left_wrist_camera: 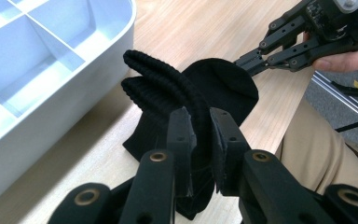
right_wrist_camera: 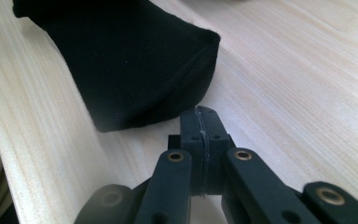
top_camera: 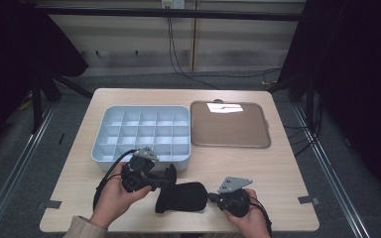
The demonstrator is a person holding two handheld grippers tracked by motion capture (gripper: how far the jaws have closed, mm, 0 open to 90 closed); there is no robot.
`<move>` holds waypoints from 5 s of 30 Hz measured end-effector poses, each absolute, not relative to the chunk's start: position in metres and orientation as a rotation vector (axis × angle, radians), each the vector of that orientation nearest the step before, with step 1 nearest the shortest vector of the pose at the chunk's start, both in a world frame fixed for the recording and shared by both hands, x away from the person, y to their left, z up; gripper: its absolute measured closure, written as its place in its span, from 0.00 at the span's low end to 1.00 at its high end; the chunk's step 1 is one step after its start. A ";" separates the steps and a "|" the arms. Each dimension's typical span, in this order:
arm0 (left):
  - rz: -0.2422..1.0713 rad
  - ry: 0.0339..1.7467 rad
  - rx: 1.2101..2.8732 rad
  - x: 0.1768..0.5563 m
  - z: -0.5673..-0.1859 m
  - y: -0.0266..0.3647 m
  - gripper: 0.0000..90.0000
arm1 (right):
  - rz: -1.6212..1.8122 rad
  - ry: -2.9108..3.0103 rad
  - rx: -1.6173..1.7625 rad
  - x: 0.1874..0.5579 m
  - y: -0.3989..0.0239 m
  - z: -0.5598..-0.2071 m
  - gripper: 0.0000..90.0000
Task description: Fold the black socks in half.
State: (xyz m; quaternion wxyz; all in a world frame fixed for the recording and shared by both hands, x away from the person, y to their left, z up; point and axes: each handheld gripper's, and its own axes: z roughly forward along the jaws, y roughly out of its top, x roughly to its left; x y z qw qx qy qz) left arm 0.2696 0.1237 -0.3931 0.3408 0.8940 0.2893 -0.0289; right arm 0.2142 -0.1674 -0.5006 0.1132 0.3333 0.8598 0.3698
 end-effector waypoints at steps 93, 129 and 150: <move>-0.187 0.671 2.467 0.264 -0.442 0.054 0.87 | 1.131 2.530 0.958 0.212 -0.161 -0.503 1.00; -0.211 0.648 2.477 0.260 -0.448 0.047 0.79 | 1.131 2.535 0.954 0.213 -0.161 -0.503 1.00; -0.187 0.658 2.459 0.260 -0.441 0.053 0.70 | 1.130 2.536 0.953 0.213 -0.161 -0.503 1.00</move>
